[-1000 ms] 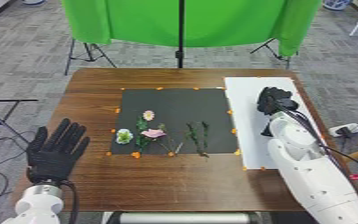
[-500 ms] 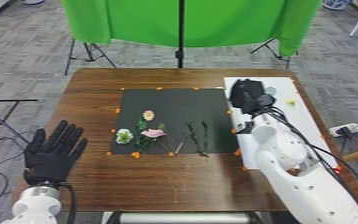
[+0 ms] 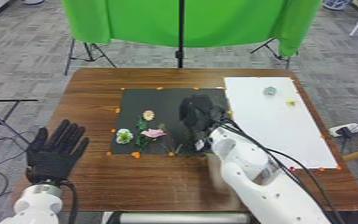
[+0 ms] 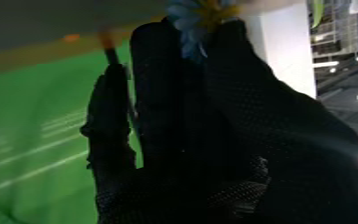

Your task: Arrange flowers

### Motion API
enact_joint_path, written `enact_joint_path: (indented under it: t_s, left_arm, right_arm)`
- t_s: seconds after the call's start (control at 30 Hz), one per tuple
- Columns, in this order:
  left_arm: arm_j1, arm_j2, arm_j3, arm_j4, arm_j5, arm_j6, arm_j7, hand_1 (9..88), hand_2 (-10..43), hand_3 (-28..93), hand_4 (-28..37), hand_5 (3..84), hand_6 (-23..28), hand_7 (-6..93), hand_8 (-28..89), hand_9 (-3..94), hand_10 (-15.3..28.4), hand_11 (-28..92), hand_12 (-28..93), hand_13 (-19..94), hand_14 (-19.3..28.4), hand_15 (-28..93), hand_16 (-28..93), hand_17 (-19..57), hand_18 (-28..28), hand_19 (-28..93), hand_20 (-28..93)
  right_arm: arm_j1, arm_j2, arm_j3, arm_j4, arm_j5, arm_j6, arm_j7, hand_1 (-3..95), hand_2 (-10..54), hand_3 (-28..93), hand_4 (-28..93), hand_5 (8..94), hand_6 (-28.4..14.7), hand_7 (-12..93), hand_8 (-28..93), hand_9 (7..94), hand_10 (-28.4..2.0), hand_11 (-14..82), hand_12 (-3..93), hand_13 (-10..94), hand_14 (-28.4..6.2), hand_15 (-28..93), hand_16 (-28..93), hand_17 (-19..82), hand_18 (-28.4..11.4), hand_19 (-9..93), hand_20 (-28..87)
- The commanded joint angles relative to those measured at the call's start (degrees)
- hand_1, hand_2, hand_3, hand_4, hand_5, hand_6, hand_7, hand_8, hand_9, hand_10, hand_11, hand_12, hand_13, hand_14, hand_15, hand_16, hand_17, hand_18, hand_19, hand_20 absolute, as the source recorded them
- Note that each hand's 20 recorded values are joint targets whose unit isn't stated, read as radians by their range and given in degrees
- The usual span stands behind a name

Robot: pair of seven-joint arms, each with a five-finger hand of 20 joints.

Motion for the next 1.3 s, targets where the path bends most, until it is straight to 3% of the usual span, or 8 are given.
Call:
enact_joint_path:
  t_s: [0.03,0.17,0.4,0.83,1.0,1.13,1.3]
  left_arm:
    - [0.7,-0.37,-0.79,0.18,-0.04,0.98,-1.74,25.9,14.5,75,-28.3,45.6,9.5,14.4,-11,40.8,14.9,24,10,33,13.7,31,-6,-6.1,13.4,33,12]
    - [0.6,-0.12,-0.88,0.31,-0.39,1.1,-1.81,25.9,14.3,75,-28.3,45.6,9.5,14.6,-11,40.8,14.9,24,10,33,13.7,31,-6,-6.2,13.5,33,12]
    - [0.7,-0.04,-0.65,0.38,-0.44,0.98,-1.87,25.8,14.2,75,-28.3,45.8,9.5,15.0,-12,40.8,14.9,24,10,33,13.8,32,-6,-6.2,13.5,34,12]
    - [0.5,-0.57,-0.09,0.47,-0.69,1.34,-1.27,25.8,14.3,75,-28.3,45.8,9.5,15.0,-12,40.9,14.8,24,10,33,13.7,32,-6,-6.3,13.5,34,11]
    - [1.2,-0.79,-0.05,0.03,-0.94,1.25,-0.05,25.7,14.3,75,-28.3,45.8,9.5,15.1,-12,41.0,14.9,24,10,33,13.7,32,-6,-6.3,13.5,34,11]
    - [1.3,-0.64,-0.05,-0.04,-0.72,0.81,0.27,25.7,14.2,75,-28.3,45.8,9.5,15.1,-12,40.9,14.8,24,10,33,13.8,32,-6,-6.2,13.4,34,11]
    - [2.1,-0.65,-0.61,-0.42,-1.07,0.99,1.41,25.7,14.3,75,-28.3,45.8,9.5,15.1,-12,40.9,14.8,24,10,33,13.7,32,-6,-6.2,13.4,34,11]
  right_arm:
    - [-2.6,-0.3,-0.7,-0.6,0.5,-1.2,2.1,61.3,-9.5,69,-28,72.8,1.8,18,-2,77.6,-10.1,5.6,31.3,62,-7.1,39,41,24,-19.7,75,42]
    - [-2.8,-1.0,-0.7,-1.1,0.9,-1.0,2.5,61.1,-9.5,69,-28,71.3,1.6,17,-3,75.6,-10.5,7.6,29.1,61,-7.1,37,41,24,-19.7,75,41]
    - [-3.4,-1.5,-0.3,-1.6,1.8,0.8,3.1,56.5,-9.5,71,-28,64.2,1.0,16,-13,66.9,-12.0,15.2,16.4,60,-7.9,40,38,23,-20.5,75,40]
    - [-5.3,0.6,4.6,-5.1,4.2,2.8,5.5,43.3,-9.5,79,-28,56.4,-1.4,15,-13,55.6,-14.4,11.6,14.6,52,-12.3,52,22,22,-20.9,77,40]
    - [-5.5,4.7,11.7,-4.8,2.4,5.1,9.3,41.1,-9.5,79,-28,55.5,-2.3,14,-12,54.0,-15.4,11.5,14.7,50,-13.2,53,21,21,-21.1,77,39]
    - [-5.4,8.7,19.5,-2.0,1.5,7.1,15.2,40.2,-9.5,80,-28,53.4,-2.7,13,-12,50.5,-15.6,10.1,14.3,47,-13.7,49,18,21,-21.4,76,39]
    - [-2.4,12.0,26.7,5.8,2.7,6.7,19.4,39.7,-9.5,81,-28,50.2,-2.6,14,-12,44.4,-14.0,8.1,12.8,40,-13.6,30,14,18,-20.1,70,33]
